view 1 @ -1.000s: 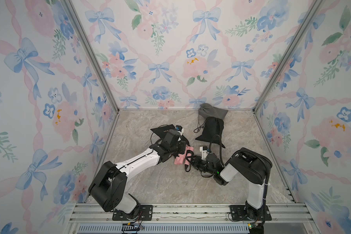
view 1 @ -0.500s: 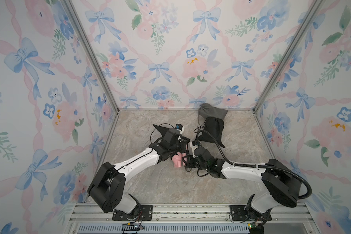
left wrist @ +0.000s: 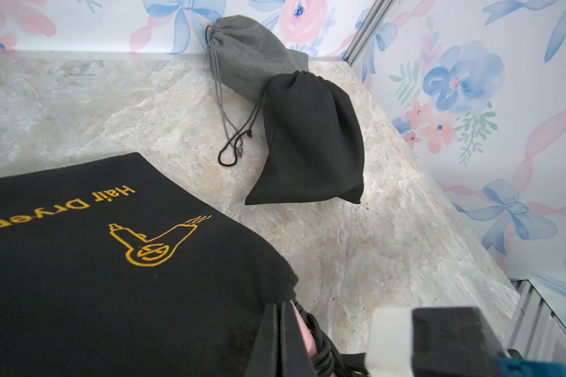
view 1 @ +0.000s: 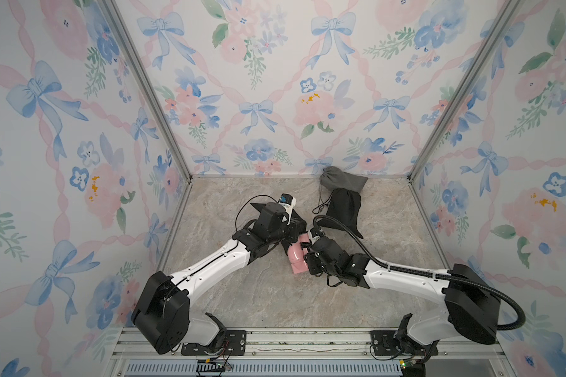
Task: Pack away hair dryers
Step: Place the hair dryer in the drawstring bag.
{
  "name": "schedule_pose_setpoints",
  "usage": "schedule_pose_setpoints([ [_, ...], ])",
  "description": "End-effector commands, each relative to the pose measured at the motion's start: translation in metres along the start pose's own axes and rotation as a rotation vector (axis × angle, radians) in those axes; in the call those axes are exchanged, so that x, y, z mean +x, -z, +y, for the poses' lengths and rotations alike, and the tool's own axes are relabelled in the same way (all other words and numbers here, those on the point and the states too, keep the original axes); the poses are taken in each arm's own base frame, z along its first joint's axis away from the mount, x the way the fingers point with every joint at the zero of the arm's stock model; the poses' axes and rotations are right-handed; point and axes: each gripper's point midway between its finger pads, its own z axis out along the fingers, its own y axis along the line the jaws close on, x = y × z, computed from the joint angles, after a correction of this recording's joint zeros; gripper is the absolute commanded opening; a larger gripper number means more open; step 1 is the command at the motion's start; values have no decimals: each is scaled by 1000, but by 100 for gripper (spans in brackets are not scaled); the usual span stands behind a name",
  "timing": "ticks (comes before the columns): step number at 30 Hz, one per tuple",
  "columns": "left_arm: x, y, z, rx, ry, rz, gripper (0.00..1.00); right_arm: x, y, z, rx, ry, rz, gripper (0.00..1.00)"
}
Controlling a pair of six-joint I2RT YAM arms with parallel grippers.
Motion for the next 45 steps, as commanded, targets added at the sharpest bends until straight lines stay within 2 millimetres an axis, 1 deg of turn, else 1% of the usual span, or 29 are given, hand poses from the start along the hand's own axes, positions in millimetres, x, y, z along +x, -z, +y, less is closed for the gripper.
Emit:
schedule_pose_setpoints([
  [1, -9, 7, -1, 15, -9, -28, 0, -25, 16, 4, -12, 13, -78, 20],
  [7, -7, -2, 6, -4, 3, -11, 0, -30, 31, 8, -34, 22, -93, 20],
  [14, -10, -14, 5, -1, 16, 4, 0, -26, 37, 8, -21, 42, -80, 20],
  [21, -13, -16, -9, 28, 11, 4, 0, -23, 30, 9, -9, 56, -58, 20],
  [25, -16, -15, -15, 45, 7, -3, 0, -25, 26, 12, -15, 55, -61, 20],
  [30, -11, -19, -20, 59, -2, 15, 0, -29, 26, 17, -22, 60, -61, 20],
  [35, 0, -27, -17, 43, -14, 41, 0, -29, 28, 17, -14, 68, -50, 20],
  [40, -2, -35, -8, 12, -22, 43, 0, -23, 32, 17, -3, 73, -45, 20],
  [45, -7, -40, -20, 52, -27, 47, 0, -19, 28, 18, 5, 78, -35, 20],
])
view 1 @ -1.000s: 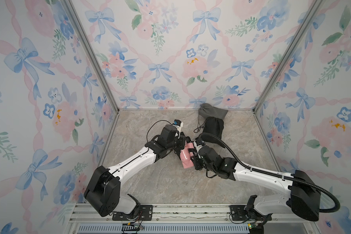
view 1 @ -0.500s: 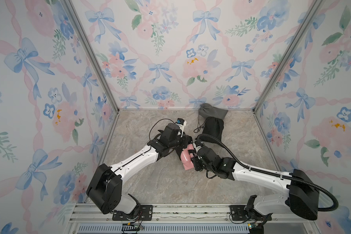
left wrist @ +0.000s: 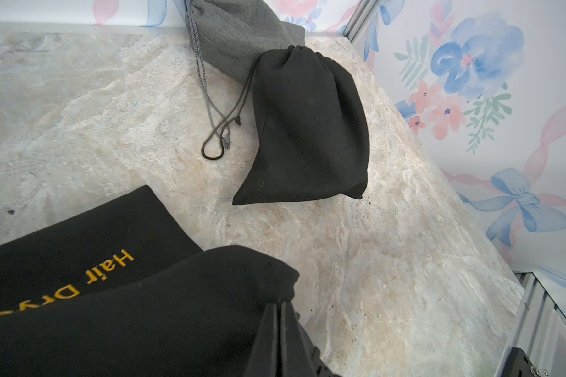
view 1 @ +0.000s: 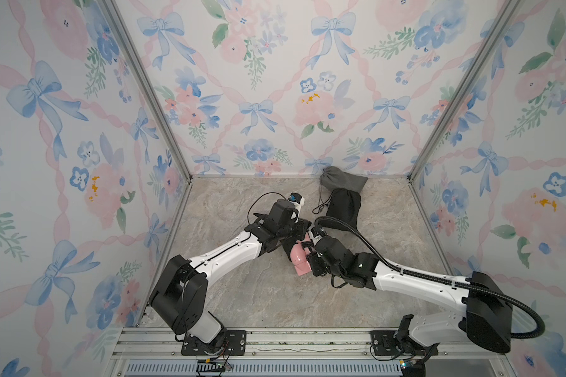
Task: Pack away hair dryers
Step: Place the hair dryer in the drawstring bag.
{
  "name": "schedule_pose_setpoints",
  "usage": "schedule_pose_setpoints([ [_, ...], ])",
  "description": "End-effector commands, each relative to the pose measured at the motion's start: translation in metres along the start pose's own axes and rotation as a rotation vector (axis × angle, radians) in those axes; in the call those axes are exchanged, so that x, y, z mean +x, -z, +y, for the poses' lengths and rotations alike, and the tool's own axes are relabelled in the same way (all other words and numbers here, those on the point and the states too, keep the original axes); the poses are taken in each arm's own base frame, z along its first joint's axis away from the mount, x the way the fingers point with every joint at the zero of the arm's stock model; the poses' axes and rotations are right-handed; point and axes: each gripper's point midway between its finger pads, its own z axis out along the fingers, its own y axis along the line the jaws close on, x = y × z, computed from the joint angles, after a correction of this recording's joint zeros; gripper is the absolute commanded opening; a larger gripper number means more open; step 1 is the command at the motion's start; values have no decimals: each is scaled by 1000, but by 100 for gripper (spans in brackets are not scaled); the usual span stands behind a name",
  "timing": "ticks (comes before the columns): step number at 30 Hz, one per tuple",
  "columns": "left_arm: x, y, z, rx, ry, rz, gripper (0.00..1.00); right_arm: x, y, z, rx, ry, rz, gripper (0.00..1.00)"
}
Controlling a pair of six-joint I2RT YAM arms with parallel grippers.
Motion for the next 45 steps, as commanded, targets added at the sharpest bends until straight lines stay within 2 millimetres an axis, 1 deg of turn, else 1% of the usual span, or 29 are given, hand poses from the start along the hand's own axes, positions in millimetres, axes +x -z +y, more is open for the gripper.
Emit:
schedule_pose_setpoints([
  [1, -16, 2, -14, 43, -27, -29, 0, -12, -1, 9, -5, 2, -44, 20],
  [6, -16, 14, -20, 64, -34, -43, 0, -13, -12, 11, -20, -11, -33, 20],
  [13, -10, 36, -27, 105, -44, -57, 0, -27, -18, 12, -55, -39, -51, 20],
  [23, 5, 48, -25, 120, -43, -46, 0, -59, -6, 10, -159, -145, -133, 20],
  [26, 5, 52, -22, 112, -47, -55, 0, -64, -1, 5, -182, -184, -149, 20],
  [29, 0, 59, -20, 108, -46, -76, 0, -66, 5, -3, -192, -214, -161, 20],
  [35, -1, 71, -7, 87, -31, -102, 0, -66, 11, -22, -237, -340, -184, 20],
  [39, 8, 71, 1, 75, -17, -89, 0, -70, 14, -32, -284, -431, -208, 20],
  [45, 29, 65, 11, 52, 11, -47, 0, -76, 19, -39, -302, -471, -231, 20],
])
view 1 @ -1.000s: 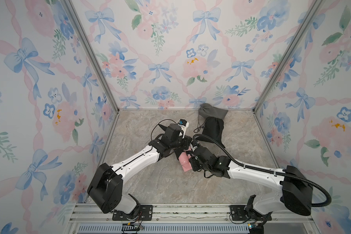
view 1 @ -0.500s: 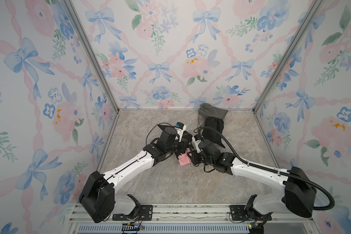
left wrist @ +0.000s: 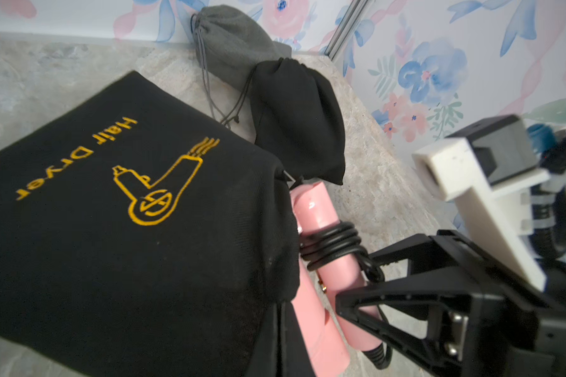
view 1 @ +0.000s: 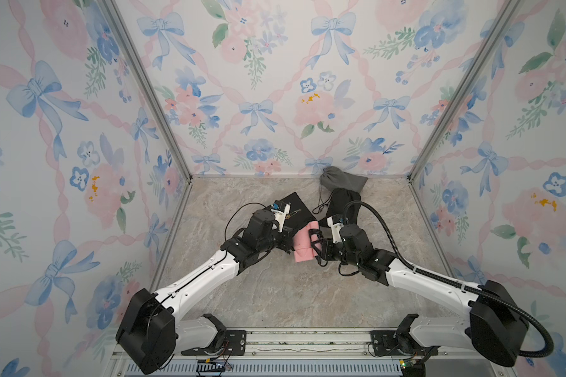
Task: Pack away hair dryers
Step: Place the hair dryer in the drawstring bag.
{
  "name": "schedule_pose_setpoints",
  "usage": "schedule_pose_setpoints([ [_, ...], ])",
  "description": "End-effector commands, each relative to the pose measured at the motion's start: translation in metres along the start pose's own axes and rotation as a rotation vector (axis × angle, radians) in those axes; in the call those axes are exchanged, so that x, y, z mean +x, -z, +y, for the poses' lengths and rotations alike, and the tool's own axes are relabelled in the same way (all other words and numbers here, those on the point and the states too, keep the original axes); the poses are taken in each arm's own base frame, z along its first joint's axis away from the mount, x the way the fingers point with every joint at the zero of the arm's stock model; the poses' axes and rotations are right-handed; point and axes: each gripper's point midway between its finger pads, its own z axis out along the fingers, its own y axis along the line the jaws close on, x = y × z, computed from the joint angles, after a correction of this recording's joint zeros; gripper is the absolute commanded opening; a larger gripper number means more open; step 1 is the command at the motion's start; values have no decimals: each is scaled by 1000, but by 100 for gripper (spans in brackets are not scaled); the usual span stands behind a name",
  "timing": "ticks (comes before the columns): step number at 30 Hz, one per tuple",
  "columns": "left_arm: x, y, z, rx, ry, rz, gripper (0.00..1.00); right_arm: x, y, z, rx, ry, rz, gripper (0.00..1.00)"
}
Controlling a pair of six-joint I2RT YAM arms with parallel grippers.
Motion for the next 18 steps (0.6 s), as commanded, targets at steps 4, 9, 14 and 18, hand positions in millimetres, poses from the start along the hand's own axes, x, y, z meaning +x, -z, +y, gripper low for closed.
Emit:
schedule_pose_setpoints([
  [4, 12, -2, 11, -32, 8, 20, 0, -37, 20, 17, -89, -61, -150, 20],
  [9, 19, -10, 22, -78, 28, 38, 0, -37, 34, 6, -47, -64, -189, 20],
  [14, 12, -16, 25, -96, 47, 31, 0, -26, 33, 13, -36, -24, -161, 20],
  [18, 0, -20, 22, -97, 47, 15, 0, -9, 24, 20, -35, 2, -102, 20],
])
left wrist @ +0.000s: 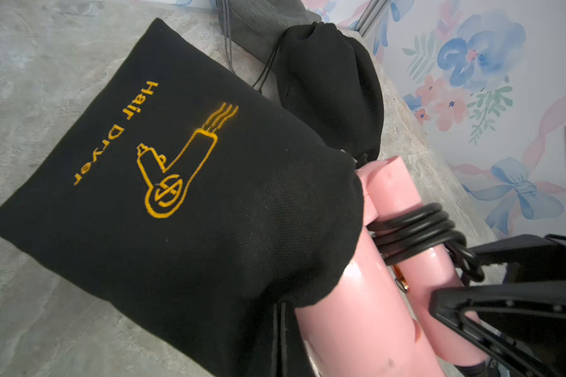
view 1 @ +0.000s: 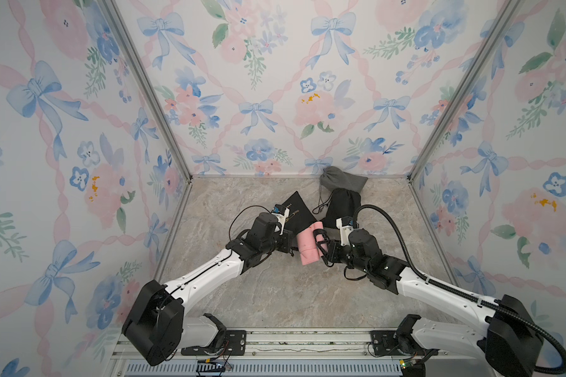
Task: Pack away hair dryers
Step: Place the hair dryer in the drawstring bag.
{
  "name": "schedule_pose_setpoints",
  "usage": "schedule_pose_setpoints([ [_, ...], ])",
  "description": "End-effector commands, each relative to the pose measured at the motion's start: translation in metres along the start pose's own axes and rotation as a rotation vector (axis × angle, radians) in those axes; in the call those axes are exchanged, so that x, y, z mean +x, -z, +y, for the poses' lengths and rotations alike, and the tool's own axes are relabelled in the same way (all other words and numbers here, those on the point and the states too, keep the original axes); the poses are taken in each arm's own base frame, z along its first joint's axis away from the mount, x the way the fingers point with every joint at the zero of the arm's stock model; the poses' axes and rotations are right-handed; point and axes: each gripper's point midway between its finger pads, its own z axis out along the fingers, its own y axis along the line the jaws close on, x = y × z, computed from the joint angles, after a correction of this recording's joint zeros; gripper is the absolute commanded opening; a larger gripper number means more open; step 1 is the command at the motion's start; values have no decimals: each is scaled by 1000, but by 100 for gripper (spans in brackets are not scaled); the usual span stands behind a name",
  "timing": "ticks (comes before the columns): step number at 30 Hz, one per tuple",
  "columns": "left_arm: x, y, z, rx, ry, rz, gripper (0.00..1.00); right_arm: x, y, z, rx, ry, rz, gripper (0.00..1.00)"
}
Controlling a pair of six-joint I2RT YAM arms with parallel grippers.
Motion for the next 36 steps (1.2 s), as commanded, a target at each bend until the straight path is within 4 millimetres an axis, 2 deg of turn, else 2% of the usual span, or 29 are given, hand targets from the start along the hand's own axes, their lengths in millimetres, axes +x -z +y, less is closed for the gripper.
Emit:
schedule_pose_setpoints([
  [1, -18, -2, 1, -23, 14, -32, 0, -3, -5, 19, -32, 35, -20, 20],
  [6, -36, -4, -6, -15, 7, -58, 0, 16, -8, 20, 4, 100, 39, 20],
  [13, -51, -8, -14, 5, -1, -72, 0, 31, -6, 17, 74, 185, 83, 20],
  [22, -49, -18, -18, 17, -9, -52, 0, 33, -1, 23, 135, 338, 94, 20],
  [36, -49, -27, -24, 40, -22, -31, 0, 37, 0, 33, 176, 451, 110, 20],
])
